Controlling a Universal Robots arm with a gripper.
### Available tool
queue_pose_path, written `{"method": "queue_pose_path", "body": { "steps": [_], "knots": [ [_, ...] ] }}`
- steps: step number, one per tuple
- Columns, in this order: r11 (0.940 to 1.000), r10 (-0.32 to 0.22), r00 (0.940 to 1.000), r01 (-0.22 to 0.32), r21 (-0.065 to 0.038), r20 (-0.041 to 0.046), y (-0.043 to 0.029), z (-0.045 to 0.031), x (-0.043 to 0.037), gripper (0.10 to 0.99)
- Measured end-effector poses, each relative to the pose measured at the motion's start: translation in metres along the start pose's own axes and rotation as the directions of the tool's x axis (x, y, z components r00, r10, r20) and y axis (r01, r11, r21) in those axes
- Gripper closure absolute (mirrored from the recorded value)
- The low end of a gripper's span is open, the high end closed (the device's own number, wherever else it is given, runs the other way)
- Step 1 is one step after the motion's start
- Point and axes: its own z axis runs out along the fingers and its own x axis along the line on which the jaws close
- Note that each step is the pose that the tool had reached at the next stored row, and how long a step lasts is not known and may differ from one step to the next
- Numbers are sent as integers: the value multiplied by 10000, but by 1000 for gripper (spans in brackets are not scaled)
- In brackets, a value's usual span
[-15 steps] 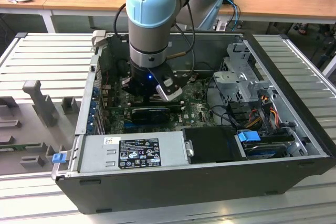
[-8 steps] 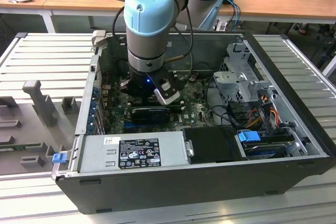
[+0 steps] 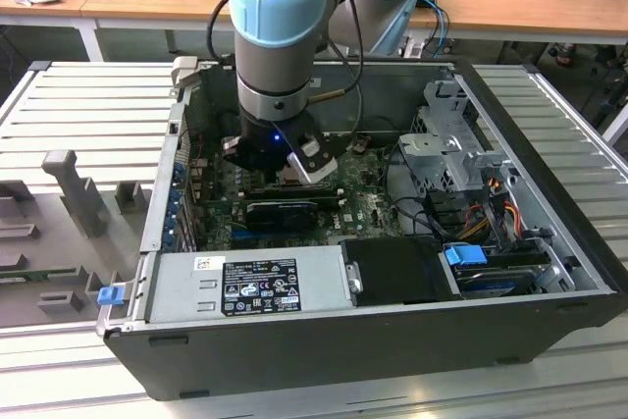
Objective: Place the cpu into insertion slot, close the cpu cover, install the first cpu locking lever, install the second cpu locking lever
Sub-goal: 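Install the second cpu locking lever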
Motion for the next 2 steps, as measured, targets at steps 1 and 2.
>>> {"method": "queue_pose_path", "body": {
  "steps": [1, 2],
  "knots": [
    [10000, -4, 10000, 4, 3, -1, 10, -35, 0, 980],
    [10000, -5, 10000, 5, 1, 0, 13, -46, 0, 980]
  ]
}}
